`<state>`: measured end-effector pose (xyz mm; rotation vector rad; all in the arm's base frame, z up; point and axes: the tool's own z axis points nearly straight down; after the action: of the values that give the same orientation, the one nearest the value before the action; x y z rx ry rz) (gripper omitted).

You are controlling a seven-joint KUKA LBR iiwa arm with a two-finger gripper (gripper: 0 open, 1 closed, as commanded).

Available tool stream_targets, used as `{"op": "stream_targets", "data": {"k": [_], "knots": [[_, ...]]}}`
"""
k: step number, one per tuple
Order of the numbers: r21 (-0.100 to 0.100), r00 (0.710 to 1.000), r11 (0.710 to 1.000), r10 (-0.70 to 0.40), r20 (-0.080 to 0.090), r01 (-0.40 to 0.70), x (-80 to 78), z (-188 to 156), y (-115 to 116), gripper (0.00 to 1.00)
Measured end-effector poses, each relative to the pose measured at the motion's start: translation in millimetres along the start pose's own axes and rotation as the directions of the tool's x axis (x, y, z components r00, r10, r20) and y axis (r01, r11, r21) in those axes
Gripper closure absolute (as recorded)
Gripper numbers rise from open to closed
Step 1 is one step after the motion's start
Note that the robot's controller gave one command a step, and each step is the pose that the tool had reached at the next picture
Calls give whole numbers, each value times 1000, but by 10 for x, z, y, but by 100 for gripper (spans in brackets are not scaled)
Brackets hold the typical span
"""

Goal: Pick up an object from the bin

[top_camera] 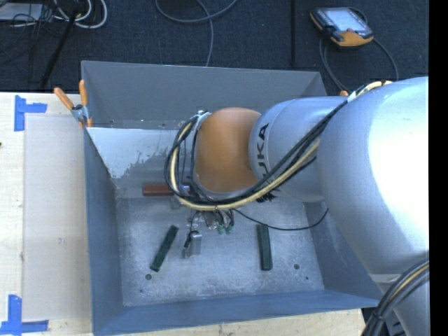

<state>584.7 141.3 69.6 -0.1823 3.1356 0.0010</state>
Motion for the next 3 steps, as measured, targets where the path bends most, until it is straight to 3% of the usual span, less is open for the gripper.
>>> {"op": "stream_targets", "data": {"k": [1,2,3], "knots": [[0,1000,1000,0,0,0,0,0,0,0],[-1,931,931,-365,1,365,-60,-3,603,100],[-1,931,931,-364,1,364,-61,-3,601,100]]}}
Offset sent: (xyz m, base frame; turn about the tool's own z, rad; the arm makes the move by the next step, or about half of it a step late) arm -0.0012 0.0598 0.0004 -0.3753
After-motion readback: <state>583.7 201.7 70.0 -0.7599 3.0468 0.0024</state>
